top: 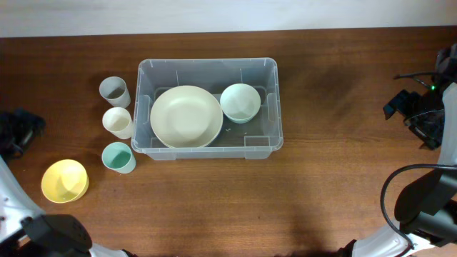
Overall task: Pack container
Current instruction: 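Close the left gripper on the yellow bowl's rim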
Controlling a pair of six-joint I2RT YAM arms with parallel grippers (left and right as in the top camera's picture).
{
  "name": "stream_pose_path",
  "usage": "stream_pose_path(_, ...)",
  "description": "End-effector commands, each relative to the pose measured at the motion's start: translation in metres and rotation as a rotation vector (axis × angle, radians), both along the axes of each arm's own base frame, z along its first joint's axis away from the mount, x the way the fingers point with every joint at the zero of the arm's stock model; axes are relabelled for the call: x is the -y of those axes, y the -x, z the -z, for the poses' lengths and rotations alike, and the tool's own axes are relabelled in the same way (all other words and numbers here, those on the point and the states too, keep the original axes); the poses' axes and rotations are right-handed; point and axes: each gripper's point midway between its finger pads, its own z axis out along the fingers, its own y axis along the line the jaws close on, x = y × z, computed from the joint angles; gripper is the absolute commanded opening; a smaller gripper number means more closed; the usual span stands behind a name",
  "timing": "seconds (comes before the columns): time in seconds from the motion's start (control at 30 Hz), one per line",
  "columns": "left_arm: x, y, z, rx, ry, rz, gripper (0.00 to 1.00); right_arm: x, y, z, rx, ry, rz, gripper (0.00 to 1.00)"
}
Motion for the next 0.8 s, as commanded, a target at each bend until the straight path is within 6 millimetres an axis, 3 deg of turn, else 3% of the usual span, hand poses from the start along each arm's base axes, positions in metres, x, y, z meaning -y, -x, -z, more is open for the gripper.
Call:
stream_pose_path(0.0, -0.004, 0.015, 0.042, -0.056, 0.063, -0.147, 1.00, 0.000, 0.001, 0.002, -0.008, -0.002, 0.003, 0.99)
stream_pose_path(0.2, 0.004, 0.025, 0.116, -0.066, 0.178, -0.226, 1.00, 0.000, 0.001, 0.002, -0.008, -0.002, 0.003, 0.99)
stream_pose_path(0.33, 0.008, 0.040, 0.152, -0.089, 0.206, -0.269, 1.00, 0.000, 0.001, 0.002, -0.007, -0.002, 0.003, 0.99)
stream_pose_path(0.6, 0.007, 0.064, 0.182, -0.142, 0.177, -0.345, 1.00, 0.000, 0.001, 0.002, -0.008, -0.002, 0.003, 0.99)
stream_pose_path(0.77, 0.004, 0.060, 0.200, -0.100, 0.152, -0.352, 1.00, 0.000, 0.001, 0.002, -0.007, -0.002, 0.003, 0.99)
